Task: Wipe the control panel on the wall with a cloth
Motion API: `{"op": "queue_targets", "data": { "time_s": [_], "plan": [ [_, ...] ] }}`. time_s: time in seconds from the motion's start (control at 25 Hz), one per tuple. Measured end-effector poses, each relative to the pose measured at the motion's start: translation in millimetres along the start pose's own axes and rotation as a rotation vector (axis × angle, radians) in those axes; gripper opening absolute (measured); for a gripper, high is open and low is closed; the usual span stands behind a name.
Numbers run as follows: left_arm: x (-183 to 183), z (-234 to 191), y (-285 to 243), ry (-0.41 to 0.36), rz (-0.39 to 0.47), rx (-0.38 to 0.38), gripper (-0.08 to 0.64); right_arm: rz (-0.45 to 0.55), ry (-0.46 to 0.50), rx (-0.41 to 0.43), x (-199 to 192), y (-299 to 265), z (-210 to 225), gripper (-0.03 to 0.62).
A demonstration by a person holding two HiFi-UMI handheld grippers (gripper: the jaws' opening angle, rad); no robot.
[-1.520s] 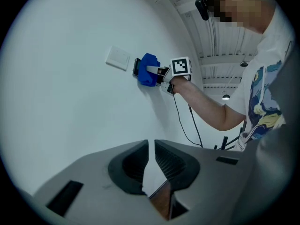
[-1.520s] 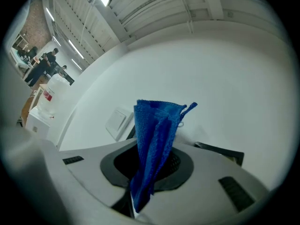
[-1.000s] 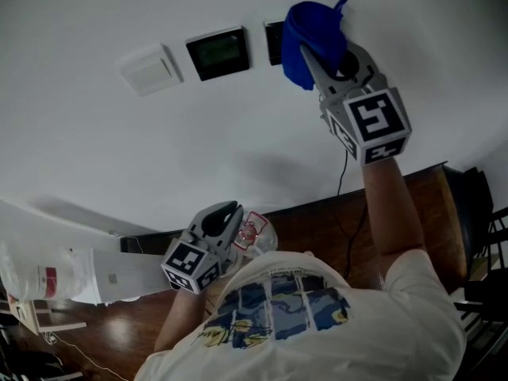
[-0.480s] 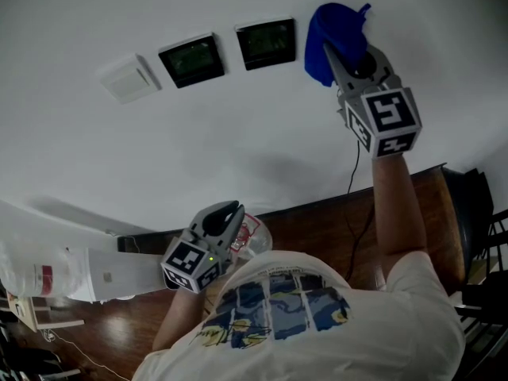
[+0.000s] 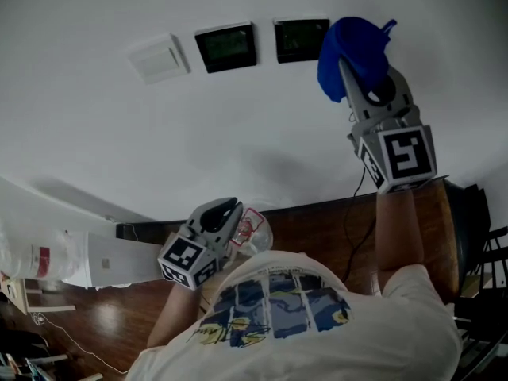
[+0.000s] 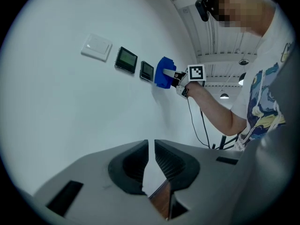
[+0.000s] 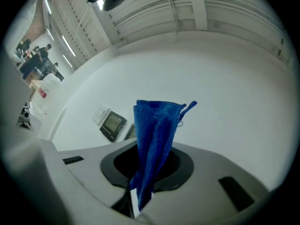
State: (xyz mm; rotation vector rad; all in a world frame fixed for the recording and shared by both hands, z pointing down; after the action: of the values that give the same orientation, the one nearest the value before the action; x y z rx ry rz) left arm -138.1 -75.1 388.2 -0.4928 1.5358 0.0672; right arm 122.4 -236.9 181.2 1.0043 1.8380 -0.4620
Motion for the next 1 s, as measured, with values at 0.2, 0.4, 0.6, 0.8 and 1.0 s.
{"op": "queue_targets", "data": {
  "time_s": [0.2,0.4,0.6,0.8,1.0],
  "plan": [
    [-5.4,-15.9,24.3,0.001,0.013,0.004,0.017,0.015,-0.015,0.157,20.3,-48.2,-67.3,0.05],
    [-15.0,-35.9,52.7,0.008,0.013,0.026,0.017,0.079,-0.004,0.237,34.3,-111.0,-112.1,0.05],
    [-25.0,-60.3,78.4,0.02,-0.003,0.066,0.017,0.05,-0.01,0.219,35.1,-153.4,-124.6,0.051],
    [-31.7,-71.2,86.6,0.025,-0.01,0.077,0.018,0.027,-0.016,0.195,29.8,-160.9,-118.6,0.05],
    [-27.4,-60.8,69.9,0.022,-0.011,0.032,0.018,0.006,0.0,0.161,24.4,-141.0,-98.2,0.05]
  ]
}}
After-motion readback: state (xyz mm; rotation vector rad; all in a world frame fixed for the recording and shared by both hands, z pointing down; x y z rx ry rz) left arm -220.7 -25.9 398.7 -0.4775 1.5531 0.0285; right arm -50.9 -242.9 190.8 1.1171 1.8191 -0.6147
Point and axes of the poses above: the fingertips, and each gripper's own axes: y backward along the fingers, z to its right, x out of its top, the point moved 9 cm from there along y, backward along the fingers, and after that the axes turned 15 degrees about x, right-handed, at the moved point
